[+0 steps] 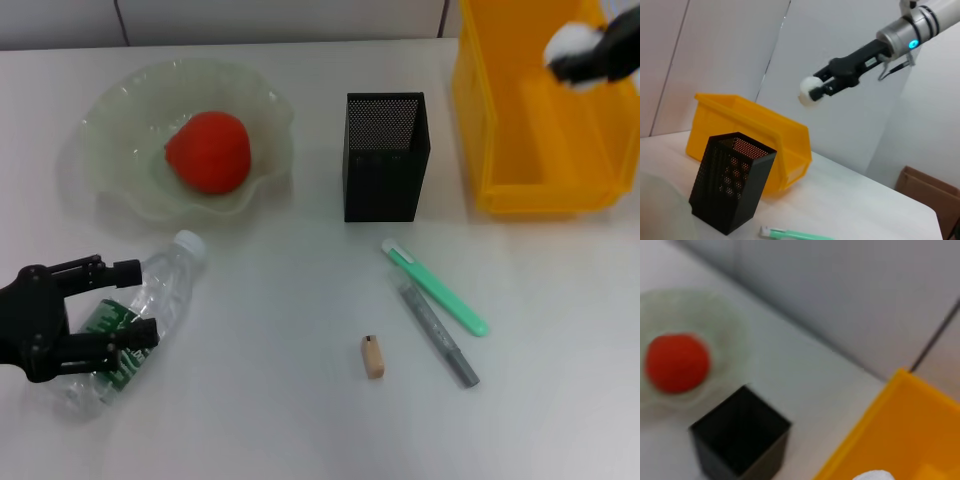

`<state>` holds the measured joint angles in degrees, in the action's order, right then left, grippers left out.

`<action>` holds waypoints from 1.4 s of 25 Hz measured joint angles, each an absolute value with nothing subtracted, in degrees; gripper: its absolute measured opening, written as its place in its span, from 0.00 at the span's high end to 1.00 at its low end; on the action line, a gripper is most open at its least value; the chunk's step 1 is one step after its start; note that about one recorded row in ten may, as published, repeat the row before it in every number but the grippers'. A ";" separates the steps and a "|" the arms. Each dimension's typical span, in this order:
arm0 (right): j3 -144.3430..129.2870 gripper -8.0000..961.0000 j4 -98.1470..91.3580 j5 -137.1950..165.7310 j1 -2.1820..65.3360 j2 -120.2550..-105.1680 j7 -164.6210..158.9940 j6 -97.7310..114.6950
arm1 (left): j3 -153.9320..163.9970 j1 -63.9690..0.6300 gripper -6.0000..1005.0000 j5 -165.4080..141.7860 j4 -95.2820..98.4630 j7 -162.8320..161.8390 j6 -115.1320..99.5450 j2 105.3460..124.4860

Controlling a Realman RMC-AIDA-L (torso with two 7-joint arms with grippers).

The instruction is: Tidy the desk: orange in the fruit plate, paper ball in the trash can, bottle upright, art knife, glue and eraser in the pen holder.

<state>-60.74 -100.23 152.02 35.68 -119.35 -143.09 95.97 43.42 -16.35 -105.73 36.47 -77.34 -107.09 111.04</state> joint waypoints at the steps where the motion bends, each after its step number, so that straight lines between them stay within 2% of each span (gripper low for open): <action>1: -60.22 0.50 -99.71 152.03 35.18 -119.34 -142.60 94.16 | 43.49 -16.46 0.19 -105.73 36.47 -77.34 -107.09 111.11; 9: -60.15 0.43 -93.65 150.81 32.09 -119.65 -140.69 84.62 | 43.38 -17.85 0.19 -105.57 37.32 -79.62 -107.16 111.42; 14: -57.28 0.23 -92.63 140.79 29.69 -119.63 -138.99 85.51 | 42.91 -18.92 0.19 -105.52 44.86 -88.64 -107.23 112.51; 18: -53.76 0.14 -92.08 129.90 26.24 -119.60 -133.81 87.66 | 43.29 -19.69 0.19 -106.49 53.90 -98.99 -107.24 113.66; 19: -51.79 0.12 -90.33 121.22 23.39 -119.47 -128.55 90.06 | 43.36 -20.02 0.19 -107.42 57.40 -102.90 -107.25 114.07; 20: -51.79 0.12 -90.33 121.22 23.39 -119.47 -128.55 90.06 | 43.36 -20.02 0.19 -107.42 57.40 -102.90 -107.25 114.07; 24: -48.80 0.12 -78.33 106.90 18.11 -119.08 -109.33 99.25 | 44.44 -23.90 0.19 -118.08 74.52 -122.93 -107.34 117.14; 27: -47.79 0.13 -72.33 105.80 17.13 -119.08 -101.40 102.15 | 50.02 -26.60 0.19 -126.89 80.40 -132.65 -106.41 118.46; 29: -45.36 0.13 -59.87 105.50 17.05 -118.90 -90.06 105.62 | 59.50 -28.56 0.19 -133.48 81.67 -141.22 -103.67 118.55; 35: -43.19 0.13 -43.36 105.75 17.64 -117.86 -76.44 106.71 | 69.85 -29.45 0.19 -139.70 81.90 -149.06 -97.50 118.65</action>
